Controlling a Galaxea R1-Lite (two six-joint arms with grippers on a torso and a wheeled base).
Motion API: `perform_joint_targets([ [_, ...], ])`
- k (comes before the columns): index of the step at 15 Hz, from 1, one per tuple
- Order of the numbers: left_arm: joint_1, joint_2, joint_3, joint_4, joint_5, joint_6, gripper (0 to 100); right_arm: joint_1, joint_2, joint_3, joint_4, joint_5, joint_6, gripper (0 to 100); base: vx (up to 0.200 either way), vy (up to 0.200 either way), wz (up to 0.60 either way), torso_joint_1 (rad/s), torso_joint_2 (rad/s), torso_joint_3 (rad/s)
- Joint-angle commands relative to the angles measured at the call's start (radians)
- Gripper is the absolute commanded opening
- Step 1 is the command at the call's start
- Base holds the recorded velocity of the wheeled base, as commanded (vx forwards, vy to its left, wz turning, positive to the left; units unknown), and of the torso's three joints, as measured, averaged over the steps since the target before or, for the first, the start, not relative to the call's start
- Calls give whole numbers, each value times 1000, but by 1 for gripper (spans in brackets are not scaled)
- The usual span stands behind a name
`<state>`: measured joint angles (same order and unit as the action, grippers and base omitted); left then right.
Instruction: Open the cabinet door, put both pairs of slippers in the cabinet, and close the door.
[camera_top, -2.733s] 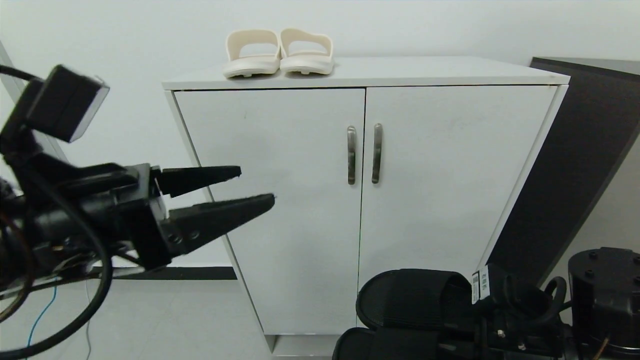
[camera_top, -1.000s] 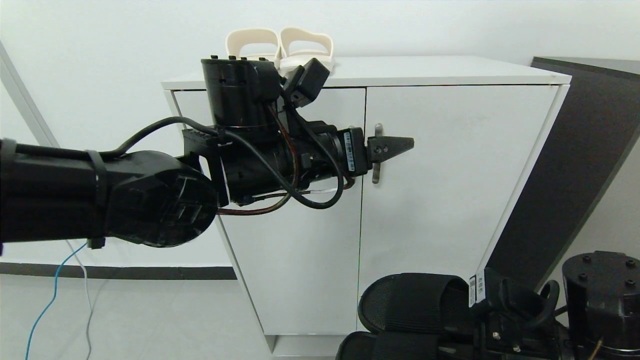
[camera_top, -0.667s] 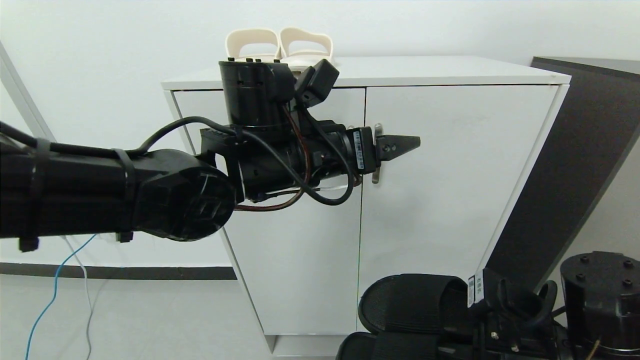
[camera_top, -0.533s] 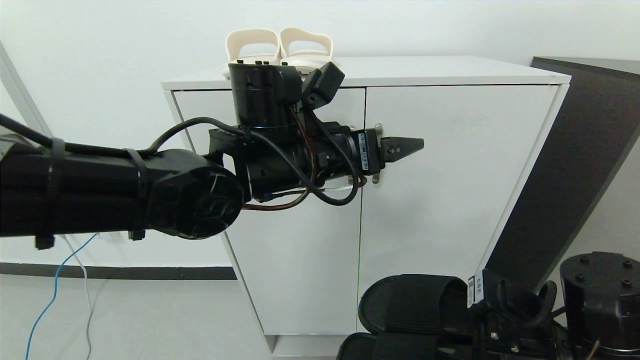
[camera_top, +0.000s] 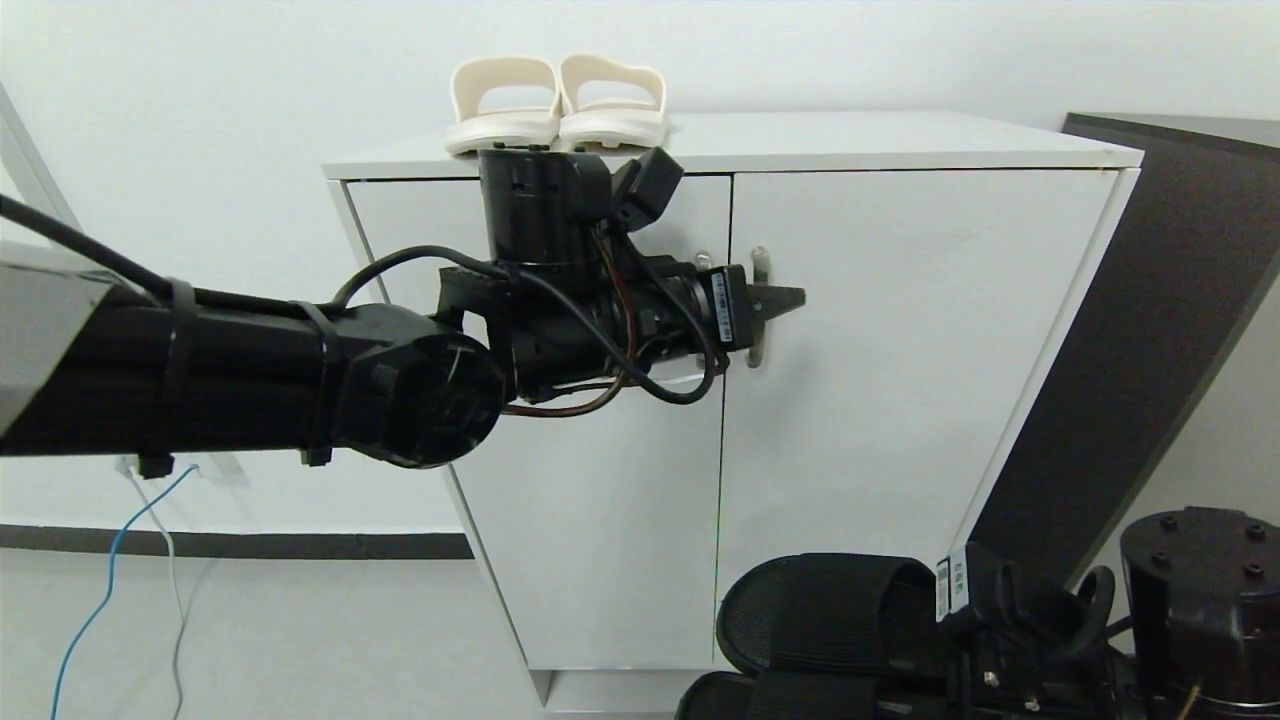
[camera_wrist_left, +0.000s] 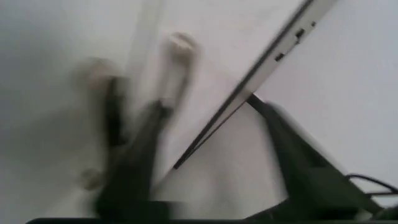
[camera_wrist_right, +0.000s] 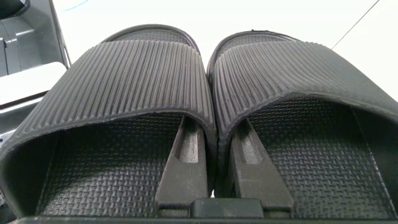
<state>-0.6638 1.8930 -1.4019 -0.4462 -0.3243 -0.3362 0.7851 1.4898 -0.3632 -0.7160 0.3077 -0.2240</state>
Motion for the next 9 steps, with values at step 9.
perform_joint_targets([
  [9, -19, -101, 95, -9, -4, -15, 0, 31, -31, 29, 3, 34, 0, 0, 0, 0, 0, 0, 0, 0],
])
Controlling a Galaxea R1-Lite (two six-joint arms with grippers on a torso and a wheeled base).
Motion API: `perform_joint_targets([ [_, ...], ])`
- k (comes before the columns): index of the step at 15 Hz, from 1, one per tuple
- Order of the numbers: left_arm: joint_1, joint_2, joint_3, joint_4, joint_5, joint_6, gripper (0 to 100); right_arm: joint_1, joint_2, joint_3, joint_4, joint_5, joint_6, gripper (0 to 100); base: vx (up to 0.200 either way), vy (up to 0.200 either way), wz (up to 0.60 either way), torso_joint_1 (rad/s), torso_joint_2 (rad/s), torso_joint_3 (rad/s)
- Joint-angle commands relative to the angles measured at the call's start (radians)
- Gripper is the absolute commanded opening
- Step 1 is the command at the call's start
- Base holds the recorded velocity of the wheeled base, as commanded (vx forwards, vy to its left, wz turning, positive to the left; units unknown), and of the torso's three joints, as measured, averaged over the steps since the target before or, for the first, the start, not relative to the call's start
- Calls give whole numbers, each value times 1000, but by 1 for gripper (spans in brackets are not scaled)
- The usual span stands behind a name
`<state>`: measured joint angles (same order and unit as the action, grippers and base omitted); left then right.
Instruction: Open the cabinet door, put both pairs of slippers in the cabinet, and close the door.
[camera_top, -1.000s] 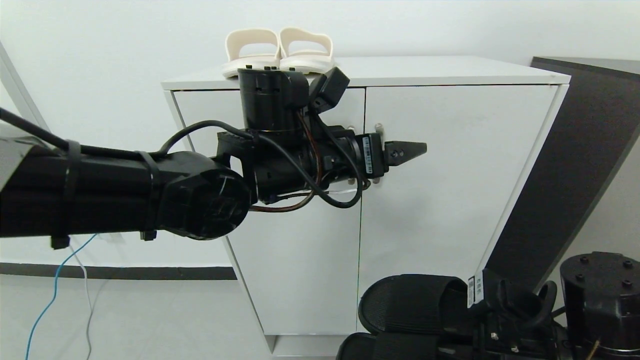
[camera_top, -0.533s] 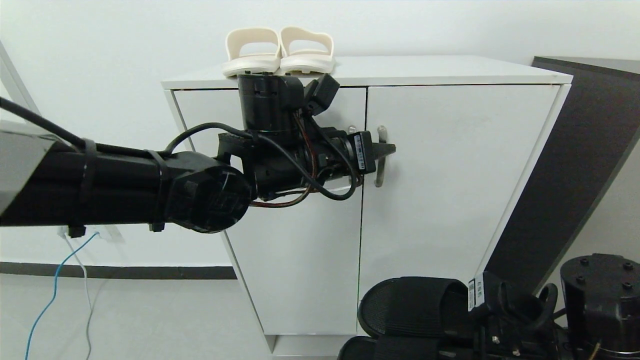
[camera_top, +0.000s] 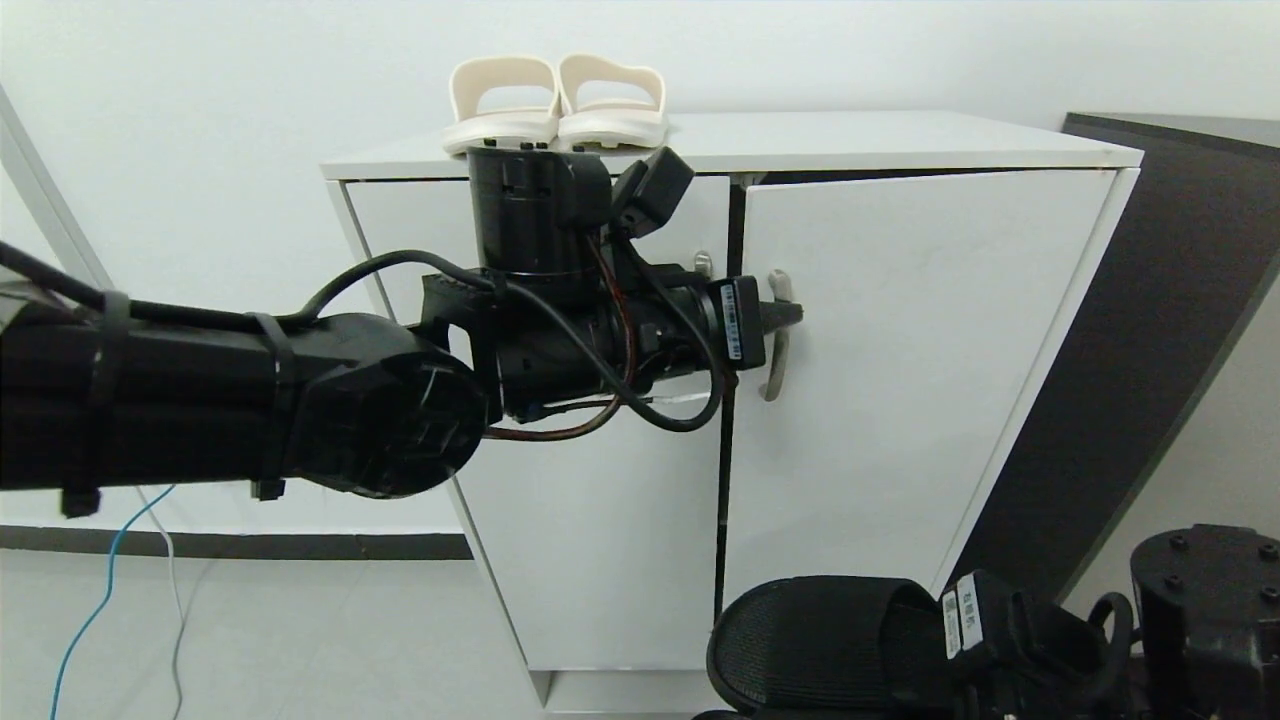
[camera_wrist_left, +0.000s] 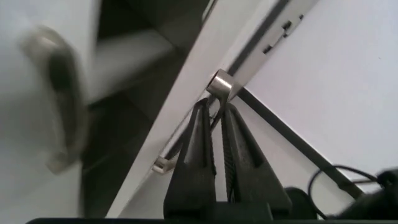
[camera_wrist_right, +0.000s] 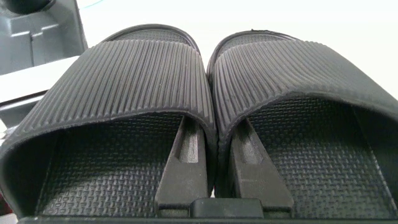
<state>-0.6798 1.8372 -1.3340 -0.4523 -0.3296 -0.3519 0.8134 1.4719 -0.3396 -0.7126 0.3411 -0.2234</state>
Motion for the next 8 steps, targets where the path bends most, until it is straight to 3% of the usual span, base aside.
perform_joint_targets([
  [1, -4, -69, 47, -3, 1, 2, 0, 3, -18, 8, -1, 1, -1, 0, 0, 0, 0, 0, 0, 0],
  [8, -24, -222, 180, -3, 15, 11, 0, 9, -19, 8, -1, -1, -4, 0, 0, 0, 0, 0, 0, 0],
])
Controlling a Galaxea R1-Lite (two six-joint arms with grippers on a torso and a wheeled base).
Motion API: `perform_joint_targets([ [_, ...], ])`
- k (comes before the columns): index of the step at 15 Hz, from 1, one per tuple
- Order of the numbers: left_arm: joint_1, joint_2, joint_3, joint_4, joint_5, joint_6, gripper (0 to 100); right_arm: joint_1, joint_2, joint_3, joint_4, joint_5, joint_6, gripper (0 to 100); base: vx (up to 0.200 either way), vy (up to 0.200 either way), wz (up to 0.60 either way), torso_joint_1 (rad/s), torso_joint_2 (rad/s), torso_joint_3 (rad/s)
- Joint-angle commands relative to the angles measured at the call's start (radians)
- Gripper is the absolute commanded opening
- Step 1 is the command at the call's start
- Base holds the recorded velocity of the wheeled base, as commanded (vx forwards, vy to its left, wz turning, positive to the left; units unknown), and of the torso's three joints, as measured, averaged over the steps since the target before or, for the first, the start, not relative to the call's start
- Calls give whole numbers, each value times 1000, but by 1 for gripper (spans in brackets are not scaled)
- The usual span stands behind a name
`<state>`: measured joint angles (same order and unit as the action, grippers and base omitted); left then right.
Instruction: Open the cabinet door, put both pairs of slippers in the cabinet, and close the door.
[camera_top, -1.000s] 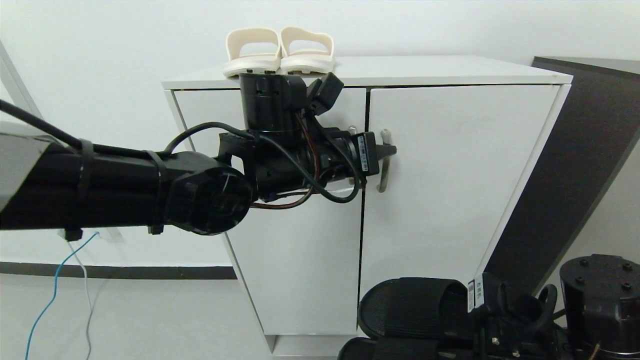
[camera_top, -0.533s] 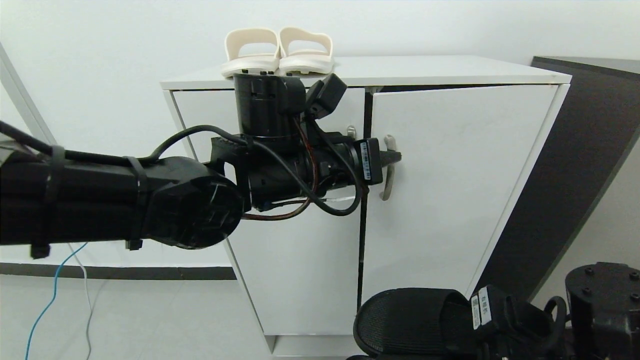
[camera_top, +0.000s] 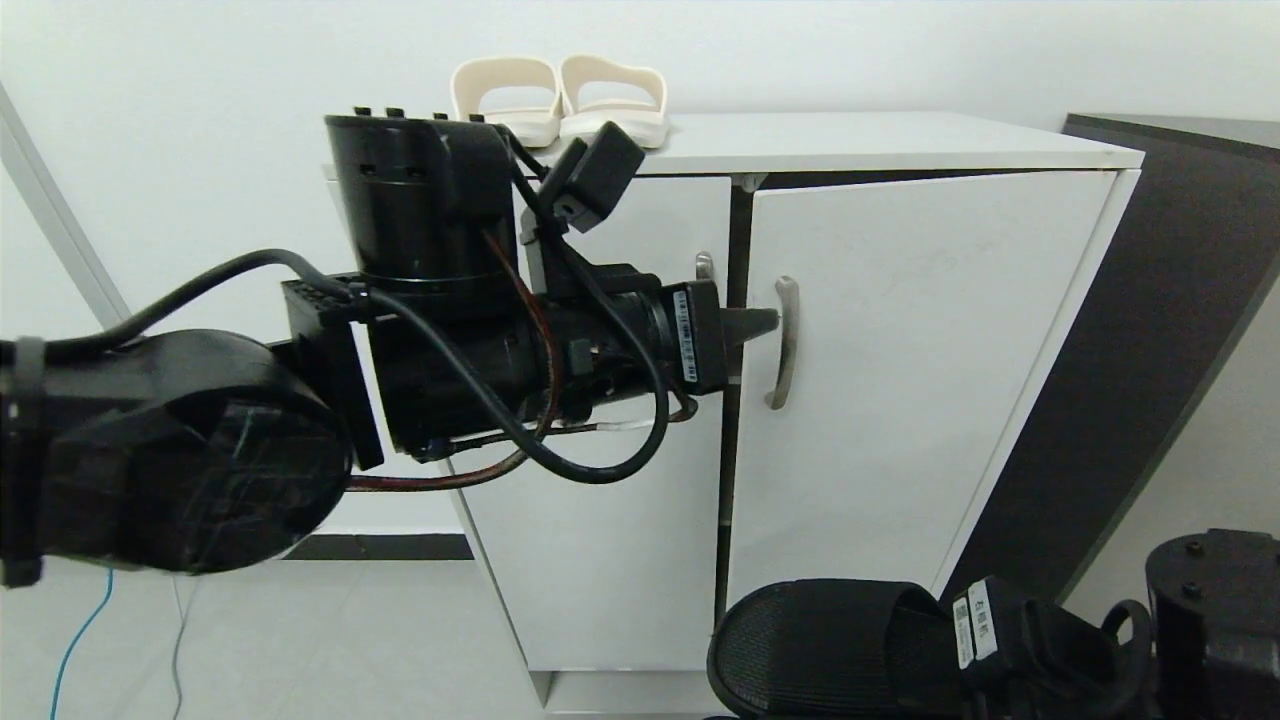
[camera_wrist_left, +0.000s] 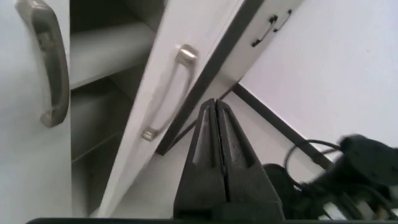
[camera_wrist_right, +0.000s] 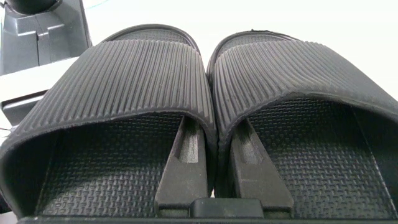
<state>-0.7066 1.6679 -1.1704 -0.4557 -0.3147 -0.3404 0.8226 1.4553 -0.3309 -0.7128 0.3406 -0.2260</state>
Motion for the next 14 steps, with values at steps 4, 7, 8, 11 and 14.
perform_joint_targets([
  [4, 82, -16, -15, -20, 5, -3, 0, 3, -3, 1, -1, 0, -1, 0, 0, 0, 0, 0, 0, 0],
  [7, 104, 66, -86, -43, 6, -8, 0, 13, -3, 1, 3, 0, 0, 0, 0, 0, 0, 0, 0, 0],
  [8, 107, 75, -101, -37, 6, -9, 0, 13, -3, 1, 3, 0, 0, 0, 0, 0, 0, 0, 0, 0],
  [11, 105, 139, -224, 14, 5, -20, 0, 15, 2, 1, 3, 0, 0, 0, 0, 0, 0, 0, 0, 0],
  [14, 104, 197, -293, 20, -1, -20, 0, 15, 2, 3, 3, -2, -1, 0, 0, 0, 0, 0, 0, 0],
])
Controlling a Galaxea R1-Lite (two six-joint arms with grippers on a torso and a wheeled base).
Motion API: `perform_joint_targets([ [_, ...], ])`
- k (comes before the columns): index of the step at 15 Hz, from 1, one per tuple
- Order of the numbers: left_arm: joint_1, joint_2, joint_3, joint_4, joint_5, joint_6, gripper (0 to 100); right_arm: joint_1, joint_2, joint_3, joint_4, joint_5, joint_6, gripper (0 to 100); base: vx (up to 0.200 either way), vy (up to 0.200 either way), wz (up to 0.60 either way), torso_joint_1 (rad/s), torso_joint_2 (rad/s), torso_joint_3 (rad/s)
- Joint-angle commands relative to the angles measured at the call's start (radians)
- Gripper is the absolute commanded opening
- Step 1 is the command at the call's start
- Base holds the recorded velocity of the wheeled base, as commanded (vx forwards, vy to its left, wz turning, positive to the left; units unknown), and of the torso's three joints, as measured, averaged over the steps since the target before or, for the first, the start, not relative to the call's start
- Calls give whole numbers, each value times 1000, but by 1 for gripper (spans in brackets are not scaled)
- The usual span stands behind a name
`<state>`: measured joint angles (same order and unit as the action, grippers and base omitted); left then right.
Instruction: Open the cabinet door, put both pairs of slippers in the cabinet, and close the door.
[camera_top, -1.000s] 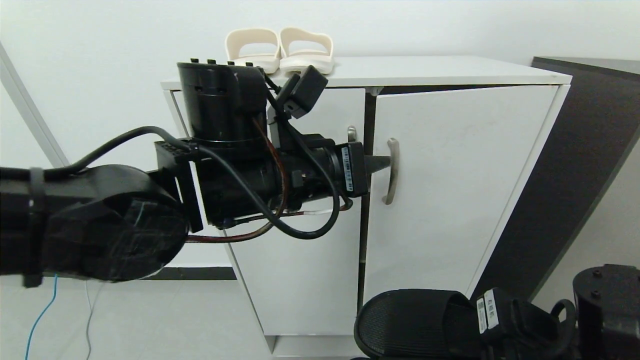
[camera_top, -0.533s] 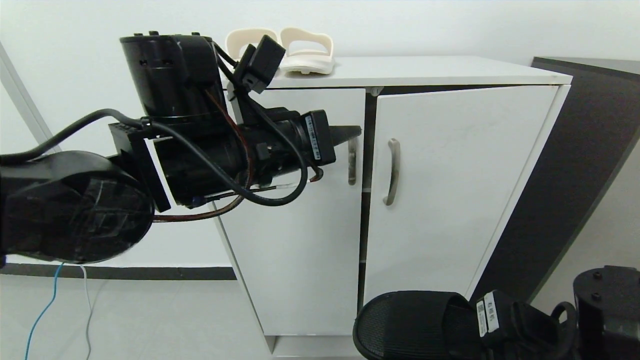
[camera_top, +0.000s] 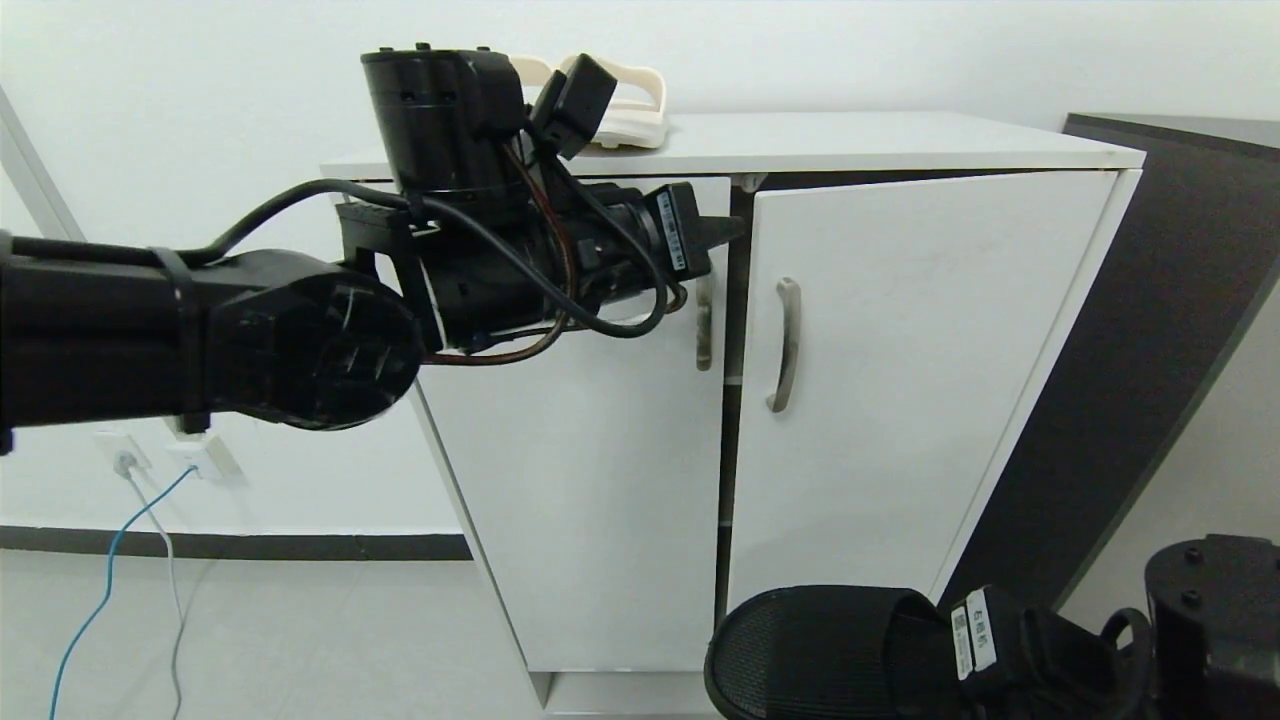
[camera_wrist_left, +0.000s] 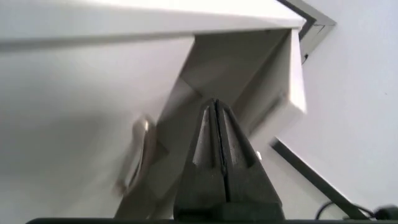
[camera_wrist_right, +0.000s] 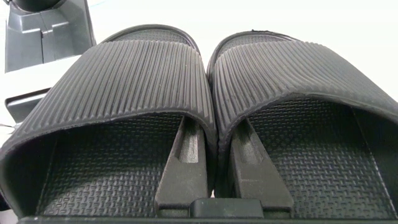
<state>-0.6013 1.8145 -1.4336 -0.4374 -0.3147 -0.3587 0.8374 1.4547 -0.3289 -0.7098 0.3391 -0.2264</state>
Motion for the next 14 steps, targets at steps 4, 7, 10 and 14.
perform_joint_targets([
  [4, -15, 51, -27, 16, -1, 0, 0, 11, 1, 1, 0, -2, -1, 0, 0, 0, 0, 0, 0, 0],
  [7, -26, 42, -5, 13, 5, 0, 0, 20, 0, 2, 0, -5, -1, 0, -67, 0, 0, 1, 4, 1],
  [10, -81, -18, 78, 9, 3, 3, 0, 28, -2, 2, 1, -5, -1, 0, -200, 0, 0, 7, 1, 2],
  [14, -117, -63, 114, 6, 5, 9, 0, 37, -2, 4, 1, -8, -1, 0, -200, 0, 0, -2, 5, 2],
])
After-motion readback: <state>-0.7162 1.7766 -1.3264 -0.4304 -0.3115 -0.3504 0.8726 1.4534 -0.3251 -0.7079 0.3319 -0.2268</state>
